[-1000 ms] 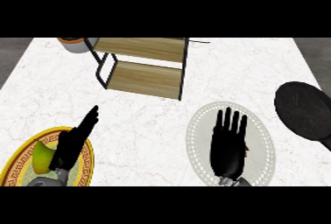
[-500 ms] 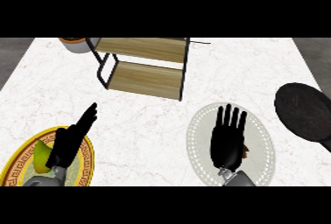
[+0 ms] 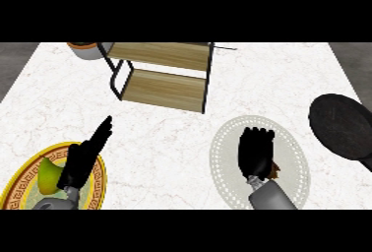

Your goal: Pick the sweet potato from the placemat and place it in the tiered shelf

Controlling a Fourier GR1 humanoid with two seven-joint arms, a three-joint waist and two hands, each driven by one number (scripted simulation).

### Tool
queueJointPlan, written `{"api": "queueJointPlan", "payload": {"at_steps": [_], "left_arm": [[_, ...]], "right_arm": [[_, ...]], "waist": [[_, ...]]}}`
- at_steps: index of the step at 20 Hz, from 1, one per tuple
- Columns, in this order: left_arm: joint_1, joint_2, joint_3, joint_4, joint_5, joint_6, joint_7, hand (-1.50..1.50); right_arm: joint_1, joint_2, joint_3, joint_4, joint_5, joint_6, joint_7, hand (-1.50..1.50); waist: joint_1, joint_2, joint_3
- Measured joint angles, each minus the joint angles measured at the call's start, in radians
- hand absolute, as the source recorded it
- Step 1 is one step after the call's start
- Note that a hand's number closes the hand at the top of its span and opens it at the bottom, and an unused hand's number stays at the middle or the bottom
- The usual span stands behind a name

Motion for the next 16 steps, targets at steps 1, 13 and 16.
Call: {"api": "queueJointPlan", "payload": {"at_steps": [1, 13, 16], "left_arm": [[0.006, -0.002, 0.003, 0.002, -0.003, -0.004, -0.007, 0.0], [0.025, -0.029, 0.027, -0.019, -0.042, -0.021, -0.008, 0.0], [0.019, -0.024, 0.031, -0.017, -0.038, -0.033, -0.004, 0.0]], "right_arm": [[0.0, 0.002, 0.003, -0.004, -0.002, 0.003, -0.015, 1.5], [0.016, 0.006, 0.02, -0.011, 0.064, -0.086, -0.05, 1.5], [0.043, 0.029, 0.047, -0.073, -0.036, -0.053, 0.049, 1.5]], "waist": [[-0.001, 0.0, 0.0], [-0.005, -0.001, -0.002], [-0.005, 0.0, -0.007]]}}
